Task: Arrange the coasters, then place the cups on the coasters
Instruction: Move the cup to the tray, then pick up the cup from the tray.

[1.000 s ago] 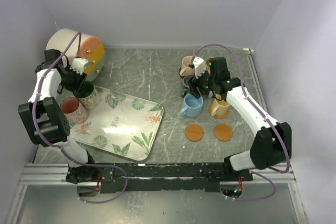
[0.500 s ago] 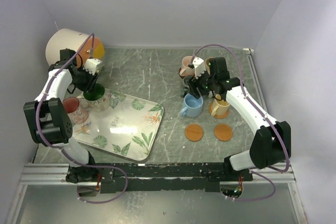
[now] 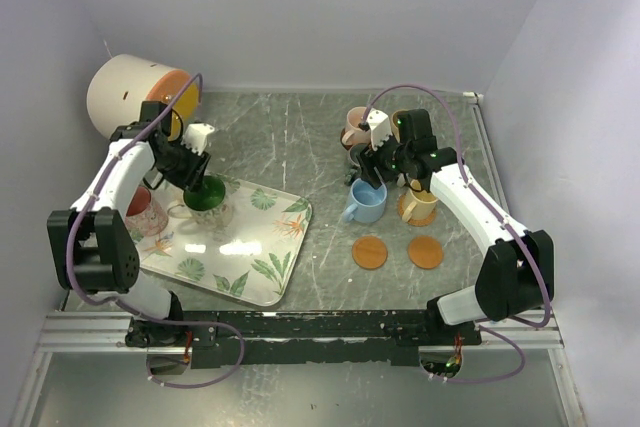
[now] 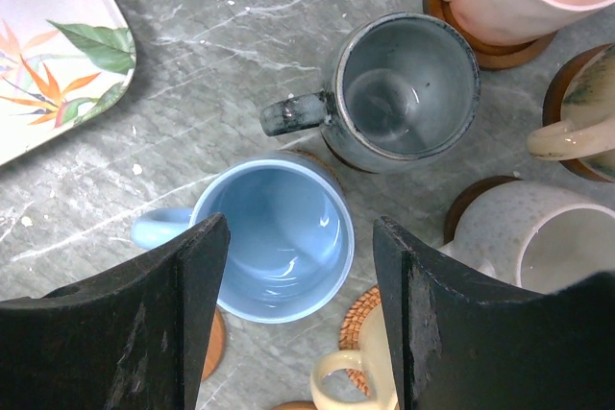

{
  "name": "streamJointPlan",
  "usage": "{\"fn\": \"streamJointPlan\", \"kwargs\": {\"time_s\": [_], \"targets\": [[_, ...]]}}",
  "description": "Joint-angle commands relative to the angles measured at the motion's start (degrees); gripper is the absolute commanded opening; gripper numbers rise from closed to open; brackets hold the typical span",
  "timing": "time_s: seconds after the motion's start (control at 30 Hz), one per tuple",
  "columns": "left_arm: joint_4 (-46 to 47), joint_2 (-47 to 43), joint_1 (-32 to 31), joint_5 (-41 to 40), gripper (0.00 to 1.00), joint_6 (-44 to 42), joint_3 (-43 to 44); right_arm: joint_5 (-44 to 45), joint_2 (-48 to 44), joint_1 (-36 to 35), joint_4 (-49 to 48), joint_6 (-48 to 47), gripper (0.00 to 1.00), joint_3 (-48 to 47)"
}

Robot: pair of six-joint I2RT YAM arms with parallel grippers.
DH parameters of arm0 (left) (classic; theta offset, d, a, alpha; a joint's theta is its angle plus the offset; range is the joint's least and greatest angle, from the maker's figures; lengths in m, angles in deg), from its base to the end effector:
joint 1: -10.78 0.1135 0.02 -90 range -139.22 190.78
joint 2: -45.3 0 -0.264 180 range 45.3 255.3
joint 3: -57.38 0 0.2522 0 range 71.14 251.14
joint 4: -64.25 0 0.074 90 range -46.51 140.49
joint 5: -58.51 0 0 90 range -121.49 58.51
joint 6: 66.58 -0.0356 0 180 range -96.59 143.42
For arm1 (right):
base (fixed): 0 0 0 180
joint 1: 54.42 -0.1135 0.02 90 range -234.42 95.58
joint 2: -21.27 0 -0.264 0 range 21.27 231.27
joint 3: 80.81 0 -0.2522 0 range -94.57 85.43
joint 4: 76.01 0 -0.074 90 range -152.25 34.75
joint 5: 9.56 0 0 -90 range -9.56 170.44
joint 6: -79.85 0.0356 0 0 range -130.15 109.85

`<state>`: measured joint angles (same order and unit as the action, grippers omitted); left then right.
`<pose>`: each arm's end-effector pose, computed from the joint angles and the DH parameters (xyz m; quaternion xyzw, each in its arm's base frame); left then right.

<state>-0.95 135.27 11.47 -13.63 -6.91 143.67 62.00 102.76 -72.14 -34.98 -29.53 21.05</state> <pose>0.3105 -0.0072 0.2607 0.2759 0.9316 -0.0986 0.2153 0.2916 0.1050 0.2845 -0.3484 0.8429 0.1421 0.3848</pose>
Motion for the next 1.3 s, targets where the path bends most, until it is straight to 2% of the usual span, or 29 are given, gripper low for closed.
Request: {"fn": "streamJointPlan", "kwargs": {"time_s": [0.0, 0.17, 0.3, 0.5, 0.67, 0.9, 1.0, 1.17, 1.27], "targets": [[-7.5, -3.2, -3.1, 2.2, 0.51, 1.6, -1.1, -0.1, 0.4, 0.1, -0.6, -0.3, 0.62, 0.4], [-11.3, -6.7, -4.7, 5.2, 0.53, -3.5, -2.3, -0.1, 0.5, 0.1, -0.6, -0.4, 0.62, 0.3], [-6.3, -8.8, -5.4, 4.1, 0.56, -5.3, -3.4, -0.3, 0.6, 0.1, -0.5, -0.4, 0.62, 0.2], [1.3, -6.0, -6.7, 1.7, 0.62, -8.1, -3.3, 0.0, 0.4, 0.1, -0.6, -0.3, 0.62, 0.3], [1.5, -2.5, -8.4, -0.3, 0.62, -10.8, -1.9, 0.1, -0.2, 0.1, -0.4, -0.3, 0.62, 0.1], [0.1, -2.1, -8.6, -1.9, 0.51, -12.5, -2.8, -2.1, -3.0, 0.1, -0.6, -1.5, 0.62, 0.7], [1.3, -2.1, -8.6, 0.4, 0.41, -12.1, -3.8, -6.7, -3.7, 0.1, 0.1, -3.2, 0.62, 0.2], [2.2, -1.2, -9.6, 4.3, 0.10, -7.2, -3.2, -12.7, -5.0, 0.0, 1.6, -6.5, 0.62, -1.3], [1.7, -2.0, -10.6, 5.0, 0.07, -3.4, -1.2, -14.1, -4.4, -0.2, 3.6, -6.7, 0.62, -4.1]]}}
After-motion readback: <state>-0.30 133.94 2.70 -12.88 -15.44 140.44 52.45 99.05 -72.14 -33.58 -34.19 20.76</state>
